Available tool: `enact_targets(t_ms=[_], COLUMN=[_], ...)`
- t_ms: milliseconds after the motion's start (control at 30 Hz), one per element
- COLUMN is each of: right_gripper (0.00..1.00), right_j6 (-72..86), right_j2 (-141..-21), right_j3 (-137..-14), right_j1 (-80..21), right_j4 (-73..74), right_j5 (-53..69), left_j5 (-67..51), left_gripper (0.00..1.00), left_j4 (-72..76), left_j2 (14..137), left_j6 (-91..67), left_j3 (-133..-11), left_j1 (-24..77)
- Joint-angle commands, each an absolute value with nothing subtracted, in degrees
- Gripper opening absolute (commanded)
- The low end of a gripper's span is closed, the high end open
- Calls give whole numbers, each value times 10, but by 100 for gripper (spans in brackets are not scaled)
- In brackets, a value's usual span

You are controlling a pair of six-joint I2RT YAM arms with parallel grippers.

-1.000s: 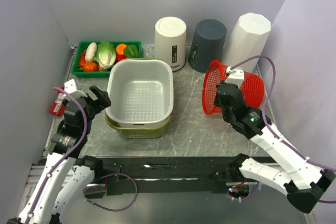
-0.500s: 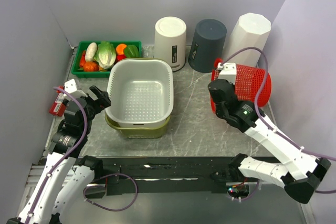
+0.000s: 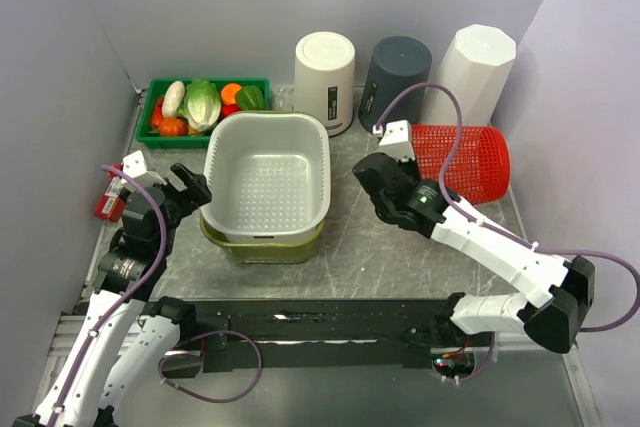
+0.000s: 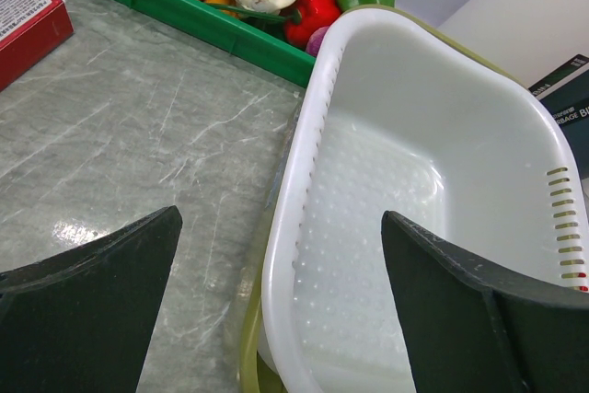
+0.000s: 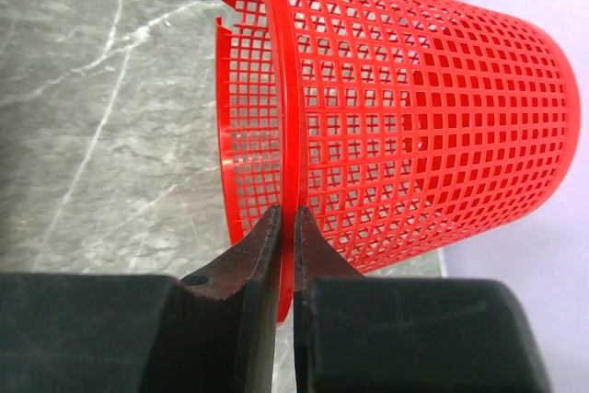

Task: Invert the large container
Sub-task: Turn the container upside down at the center of the board.

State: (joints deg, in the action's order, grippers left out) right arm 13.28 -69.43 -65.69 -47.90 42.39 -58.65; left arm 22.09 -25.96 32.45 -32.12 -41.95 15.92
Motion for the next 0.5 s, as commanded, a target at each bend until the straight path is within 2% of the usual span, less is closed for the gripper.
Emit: enact_targets(t_ms=[0,467], right_gripper=[0,0], right_j6=[121,147], right_j2=[-712,-794], right_j3=[-688,-686], right_j1=[-496,-533], right_j4=[437,491], right_j5=[-656,-680], left_j5=[215,215], left_gripper=[96,96], left_j4=[-242,-241], left_j2=[321,319], left_j6=[-310,-310], left_j3=[-421,-421], left_j1=[157,157])
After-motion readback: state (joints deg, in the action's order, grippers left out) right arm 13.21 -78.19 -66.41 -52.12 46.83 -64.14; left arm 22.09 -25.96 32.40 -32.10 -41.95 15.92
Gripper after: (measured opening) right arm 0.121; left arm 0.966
